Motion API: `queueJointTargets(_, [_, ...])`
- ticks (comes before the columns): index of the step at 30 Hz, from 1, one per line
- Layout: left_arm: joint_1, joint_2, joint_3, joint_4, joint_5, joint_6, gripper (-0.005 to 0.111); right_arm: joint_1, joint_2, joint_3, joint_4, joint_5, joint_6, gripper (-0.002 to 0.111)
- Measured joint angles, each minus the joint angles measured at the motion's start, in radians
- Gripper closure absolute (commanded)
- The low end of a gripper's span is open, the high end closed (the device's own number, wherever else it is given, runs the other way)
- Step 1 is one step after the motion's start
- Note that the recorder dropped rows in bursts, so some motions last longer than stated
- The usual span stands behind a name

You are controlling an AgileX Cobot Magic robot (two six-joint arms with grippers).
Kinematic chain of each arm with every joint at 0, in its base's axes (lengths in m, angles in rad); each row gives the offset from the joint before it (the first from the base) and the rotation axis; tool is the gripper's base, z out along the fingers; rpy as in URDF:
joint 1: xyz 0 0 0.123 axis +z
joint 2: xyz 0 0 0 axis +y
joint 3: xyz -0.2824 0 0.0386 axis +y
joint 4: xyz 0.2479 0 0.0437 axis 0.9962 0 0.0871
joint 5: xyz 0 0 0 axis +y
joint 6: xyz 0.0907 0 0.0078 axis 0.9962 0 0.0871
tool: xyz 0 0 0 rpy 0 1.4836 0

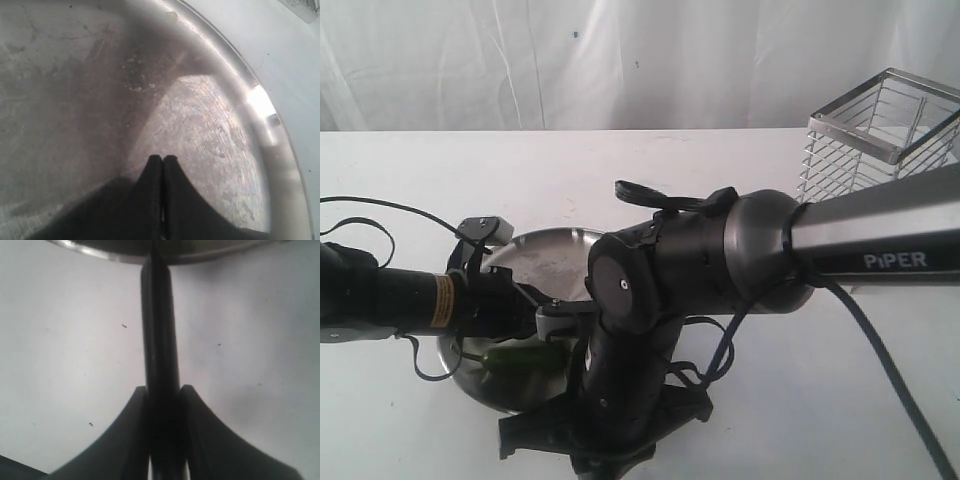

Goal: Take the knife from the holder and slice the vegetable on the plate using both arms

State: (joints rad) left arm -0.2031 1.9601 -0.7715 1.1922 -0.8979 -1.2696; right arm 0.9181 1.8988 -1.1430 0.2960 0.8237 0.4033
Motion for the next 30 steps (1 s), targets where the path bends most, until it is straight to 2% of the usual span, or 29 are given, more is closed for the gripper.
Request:
queueJointTargets(25, [0.004,0.000,0.000,0.009,-0.025,-0.008,0.107,0.009,-0.007,-0.002,-0.098,0.006,0.071,0.108])
queueJointTargets(30, [0.004,0.015,-0.030,0.094,-0.151,-0.014,0.107,0.002,-0.003,-0.010,-0.123,-0.010,0.091,0.108])
